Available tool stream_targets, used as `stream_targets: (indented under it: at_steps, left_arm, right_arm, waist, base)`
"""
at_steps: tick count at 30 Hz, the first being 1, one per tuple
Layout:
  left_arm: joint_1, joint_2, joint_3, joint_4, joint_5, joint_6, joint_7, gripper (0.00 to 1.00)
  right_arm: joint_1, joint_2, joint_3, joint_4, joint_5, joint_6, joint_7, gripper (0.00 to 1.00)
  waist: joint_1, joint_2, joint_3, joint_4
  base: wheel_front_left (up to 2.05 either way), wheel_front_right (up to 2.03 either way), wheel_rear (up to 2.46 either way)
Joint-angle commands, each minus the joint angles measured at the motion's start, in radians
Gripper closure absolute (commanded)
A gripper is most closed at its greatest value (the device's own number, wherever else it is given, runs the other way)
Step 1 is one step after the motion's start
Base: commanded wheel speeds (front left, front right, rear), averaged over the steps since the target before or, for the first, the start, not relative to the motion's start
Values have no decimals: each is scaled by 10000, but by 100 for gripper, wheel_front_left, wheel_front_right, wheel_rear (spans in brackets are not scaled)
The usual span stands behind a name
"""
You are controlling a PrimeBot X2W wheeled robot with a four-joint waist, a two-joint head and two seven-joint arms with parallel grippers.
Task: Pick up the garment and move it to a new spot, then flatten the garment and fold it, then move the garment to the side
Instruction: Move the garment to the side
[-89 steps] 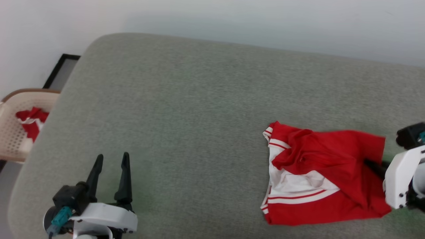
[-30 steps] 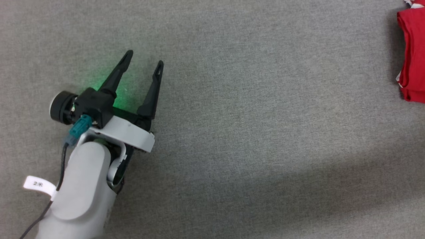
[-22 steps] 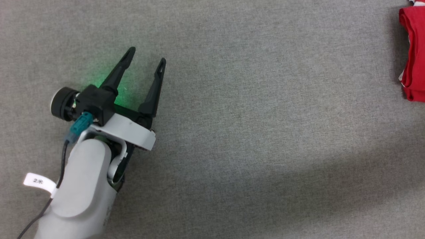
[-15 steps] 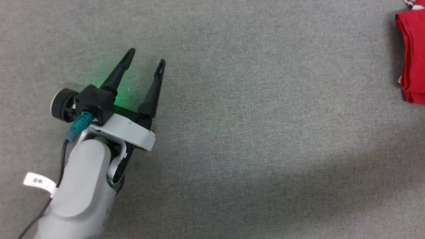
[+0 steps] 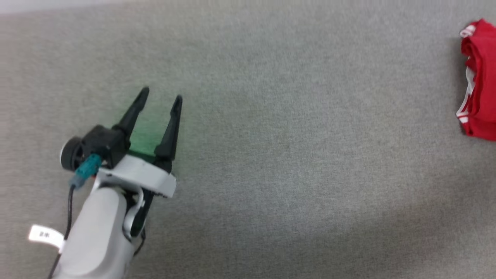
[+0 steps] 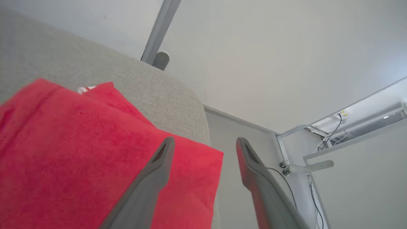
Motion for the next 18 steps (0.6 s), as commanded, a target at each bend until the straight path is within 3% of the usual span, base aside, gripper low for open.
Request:
stream_targets:
  at_steps: [1,7,18]
  left_arm:
    - [217,-44,36,5,-99,-13,2,0]
    - [1089,23,362,-18,-458,-13,2,0]
    - [3100,199,1245,-356,-435,61,3,0]
  right_arm:
    - [240,65,-149,40,28,-15,-71,0]
    - [1334,776,-685,-407,275,-15,-177,0]
    - [4827,1680,-2272,-3682,423,-15,-185,0]
  waist:
    - [0,-1,-603,305]
    - [0,-1,-1557,581]
    - [0,-1,-3065,1051]
  base:
    - [0,0,0]
    - [0,0,0]
    - [0,0,0]
